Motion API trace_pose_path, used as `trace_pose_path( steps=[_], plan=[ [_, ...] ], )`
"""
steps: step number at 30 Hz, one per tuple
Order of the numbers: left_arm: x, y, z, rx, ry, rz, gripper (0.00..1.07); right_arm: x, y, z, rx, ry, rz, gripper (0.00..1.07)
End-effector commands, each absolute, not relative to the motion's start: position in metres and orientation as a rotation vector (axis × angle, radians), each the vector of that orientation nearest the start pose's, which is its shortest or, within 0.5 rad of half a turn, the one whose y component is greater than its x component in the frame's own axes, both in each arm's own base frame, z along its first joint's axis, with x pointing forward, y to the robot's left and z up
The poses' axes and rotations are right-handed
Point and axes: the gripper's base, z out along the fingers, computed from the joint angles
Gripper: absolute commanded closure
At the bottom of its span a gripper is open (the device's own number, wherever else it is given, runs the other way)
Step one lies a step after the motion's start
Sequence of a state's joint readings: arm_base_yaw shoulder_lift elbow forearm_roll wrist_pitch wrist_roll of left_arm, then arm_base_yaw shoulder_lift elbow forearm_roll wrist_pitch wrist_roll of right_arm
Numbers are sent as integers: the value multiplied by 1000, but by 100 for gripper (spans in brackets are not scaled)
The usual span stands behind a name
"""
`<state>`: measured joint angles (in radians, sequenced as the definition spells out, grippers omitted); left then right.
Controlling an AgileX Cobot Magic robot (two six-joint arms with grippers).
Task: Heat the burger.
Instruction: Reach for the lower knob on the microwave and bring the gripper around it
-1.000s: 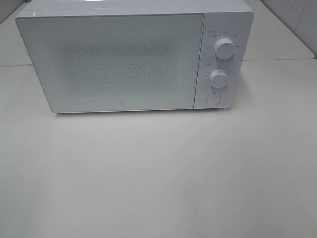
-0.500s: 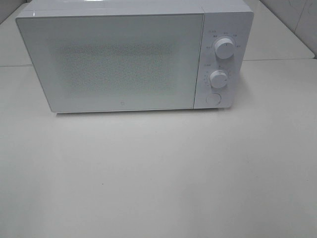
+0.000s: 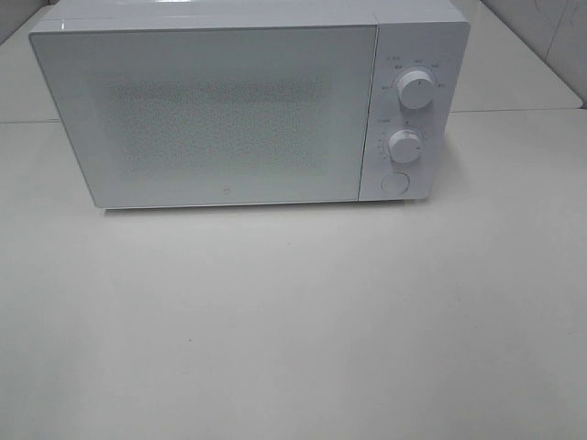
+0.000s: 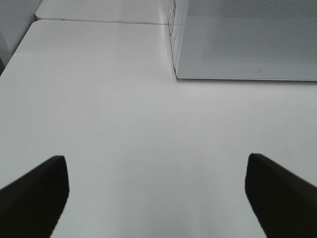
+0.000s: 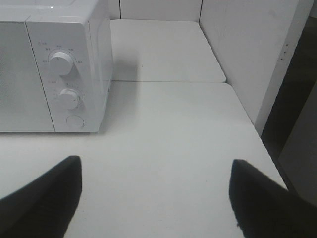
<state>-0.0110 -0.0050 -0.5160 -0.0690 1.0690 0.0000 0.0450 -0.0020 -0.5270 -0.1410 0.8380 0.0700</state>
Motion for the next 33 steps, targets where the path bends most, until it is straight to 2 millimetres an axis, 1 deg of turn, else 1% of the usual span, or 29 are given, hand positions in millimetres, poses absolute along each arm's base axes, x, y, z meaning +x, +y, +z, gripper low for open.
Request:
trace_pose_path(
  steps=[1, 2, 3, 4, 5, 6, 7, 8, 11, 13, 14, 16, 17, 18, 19, 21, 22, 23, 24, 26, 27, 28, 30, 32, 33],
  plan=[
    [-9, -5, 281, 14, 2026, -87, 18, 9, -8, 312, -10, 1762, -94, 29],
    [-9, -5, 281, 14, 2026, -87, 18, 16, -8, 314, -12, 1768, -91, 30],
    [-9, -5, 281, 14, 2026, -87, 18, 16, -8, 314, -12, 1768, -91, 30],
    [-9, -5, 281, 14, 2026, -87, 18, 20, -8, 316, -16, 1765, -91, 31],
    [-9, -5, 281, 14, 2026, -87, 18, 28, -7, 319, -22, 1749, -88, 32],
    [-9, -5, 281, 14, 2026, -87, 18, 28, -7, 319, -22, 1749, -88, 32],
    [-9, -5, 281, 14, 2026, -87, 18, 32, -6, 321, -26, 1743, -88, 32],
    [-9, -5, 281, 14, 2026, -87, 18, 41, -6, 323, -33, 1738, -88, 32],
    [-9, -5, 281, 14, 2026, -87, 18, 45, -5, 325, -37, 1736, -87, 32],
    [-9, -5, 281, 14, 2026, -87, 18, 59, -4, 327, -43, 1736, -81, 32],
    [-9, -5, 281, 14, 2026, -87, 18, 59, -4, 327, -43, 1736, -81, 32],
    [-9, -5, 281, 14, 2026, -87, 18, 71, -3, 327, -51, 1746, -78, 32],
    [-9, -5, 281, 14, 2026, -87, 18, 71, -3, 327, -51, 1746, -78, 32],
    [-9, -5, 281, 14, 2026, -87, 18, 74, -3, 327, -53, 1750, -78, 32],
    [-9, -5, 281, 14, 2026, -87, 18, 82, -2, 328, -55, 1751, -73, 32],
    [-9, -5, 281, 14, 2026, -87, 18, 85, -2, 328, -56, 1751, -70, 32],
    [-9, -5, 281, 14, 2026, -87, 18, 93, -1, 328, -62, 1749, -68, 32],
    [-9, -5, 281, 14, 2026, -87, 18, 93, -1, 328, -62, 1749, -68, 32],
    [-9, -5, 281, 14, 2026, -87, 18, 101, 0, 328, -67, 1746, -65, 32],
    [-9, -5, 281, 14, 2026, -87, 18, 104, 0, 328, -69, 1743, -63, 32],
    [-9, -5, 281, 14, 2026, -87, 18, 111, 1, 328, -74, 1739, -60, 32],
    [-9, -5, 281, 14, 2026, -87, 18, 111, 1, 328, -74, 1739, -60, 32],
    [-9, -5, 281, 14, 2026, -87, 18, 120, 2, 327, -80, 1732, -55, 32],
    [-9, -5, 281, 14, 2026, -87, 18, 124, 2, 326, -82, 1734, -54, 32],
    [-9, -5, 281, 14, 2026, -87, 18, 130, 3, 325, -85, 1740, -52, 32]
  ],
)
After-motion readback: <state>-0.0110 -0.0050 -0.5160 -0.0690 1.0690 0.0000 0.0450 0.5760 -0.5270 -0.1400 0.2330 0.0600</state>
